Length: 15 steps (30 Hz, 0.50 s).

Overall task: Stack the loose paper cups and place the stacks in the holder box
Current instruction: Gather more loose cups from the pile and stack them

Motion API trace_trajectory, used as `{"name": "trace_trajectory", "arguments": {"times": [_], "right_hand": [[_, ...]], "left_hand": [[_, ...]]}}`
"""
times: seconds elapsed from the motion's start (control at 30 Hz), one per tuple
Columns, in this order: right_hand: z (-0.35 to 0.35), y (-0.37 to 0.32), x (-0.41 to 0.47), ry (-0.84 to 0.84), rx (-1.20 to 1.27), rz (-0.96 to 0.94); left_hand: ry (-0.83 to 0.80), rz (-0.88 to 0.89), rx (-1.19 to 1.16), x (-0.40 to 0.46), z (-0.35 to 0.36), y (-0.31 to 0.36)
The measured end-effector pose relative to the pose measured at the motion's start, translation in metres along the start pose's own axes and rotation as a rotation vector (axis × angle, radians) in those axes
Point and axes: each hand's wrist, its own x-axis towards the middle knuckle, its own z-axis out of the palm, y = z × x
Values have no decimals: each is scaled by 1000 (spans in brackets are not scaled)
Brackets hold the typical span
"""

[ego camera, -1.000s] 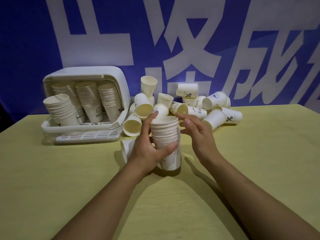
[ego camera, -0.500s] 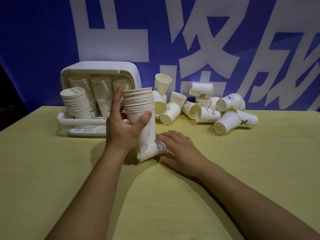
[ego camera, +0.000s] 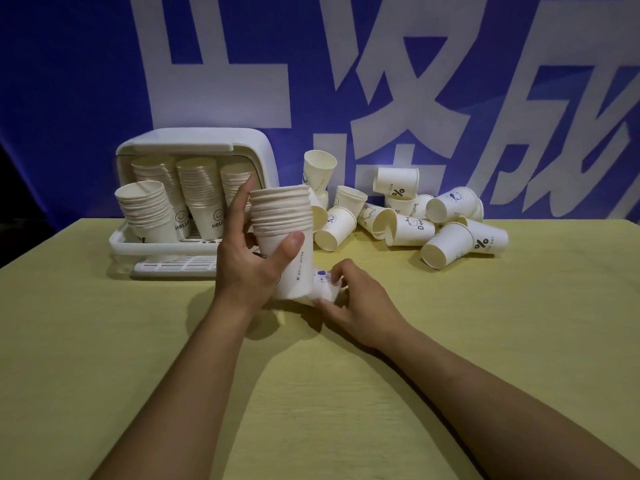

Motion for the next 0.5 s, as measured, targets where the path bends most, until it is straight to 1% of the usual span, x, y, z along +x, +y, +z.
{"name": "trace_trajectory", "arguments": {"times": [0.07,0.13,0.2,0.23,0.3,0.37,0.43,0.5], "right_hand": [[-9,6,3,116,73,88],[-23,13,6,287,197,188],[-39,18,7,413,363,269],[-47,19,5,440,448,291],[-59,20,1,452,574,284],[-65,16,-3,439,645,230],[-67,10,-6,383,628,157],[-65,2,-9,307,593,93]], "left_hand": [[-37,-11,-17,-2,1,0],[-83,-18,-56,-3,3,0],[-185,-35,-42,-6,7,0],[-264,-46,-14,-9,10,0],[-450,-102,51,-15,17,-1],[-606,-196,76,-22,25,1],[-676,-252,99,-27,31,2],[-681,-271,133,-29,33,4]]}}
